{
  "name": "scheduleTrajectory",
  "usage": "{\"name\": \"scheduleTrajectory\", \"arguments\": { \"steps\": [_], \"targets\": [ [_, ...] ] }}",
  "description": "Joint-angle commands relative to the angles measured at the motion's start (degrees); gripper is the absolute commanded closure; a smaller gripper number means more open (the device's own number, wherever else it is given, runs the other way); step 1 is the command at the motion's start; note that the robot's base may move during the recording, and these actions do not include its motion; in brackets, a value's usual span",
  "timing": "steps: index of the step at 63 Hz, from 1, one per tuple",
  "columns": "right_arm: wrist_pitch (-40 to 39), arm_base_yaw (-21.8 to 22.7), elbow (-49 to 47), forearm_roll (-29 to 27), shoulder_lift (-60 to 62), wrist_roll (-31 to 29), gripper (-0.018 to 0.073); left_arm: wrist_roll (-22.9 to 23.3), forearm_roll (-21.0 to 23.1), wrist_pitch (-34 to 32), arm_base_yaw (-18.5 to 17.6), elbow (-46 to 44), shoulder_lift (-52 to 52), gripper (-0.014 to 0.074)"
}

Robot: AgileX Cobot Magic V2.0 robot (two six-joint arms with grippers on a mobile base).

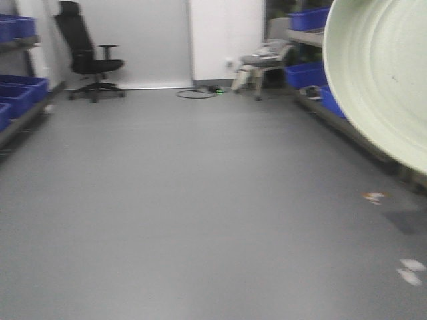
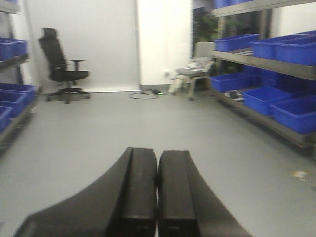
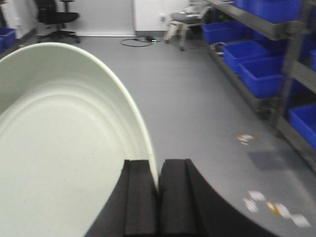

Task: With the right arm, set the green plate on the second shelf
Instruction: 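Drive the base to the blue-bin shelf rack holding the plate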

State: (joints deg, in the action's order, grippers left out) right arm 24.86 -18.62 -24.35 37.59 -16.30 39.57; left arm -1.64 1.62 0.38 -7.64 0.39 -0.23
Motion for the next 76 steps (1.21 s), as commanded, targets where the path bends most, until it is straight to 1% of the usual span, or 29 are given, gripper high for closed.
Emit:
{"name": "scheduleTrajectory", "arguments": {
  "steps": [1, 76],
  "targets": [
    [-4.97, 0.43, -1.76, 1.81, -0.72, 0.25, 0.0536, 0.14, 0.32, -4.78, -0.11, 2.27, -0.90, 0.0466],
    [-4.93, 0.43, -1.76, 1.81, -0.72, 0.25, 0.0536, 0.14, 0.32, -4.78, -0.11, 2.27, -0.90, 0.0466]
  ]
}}
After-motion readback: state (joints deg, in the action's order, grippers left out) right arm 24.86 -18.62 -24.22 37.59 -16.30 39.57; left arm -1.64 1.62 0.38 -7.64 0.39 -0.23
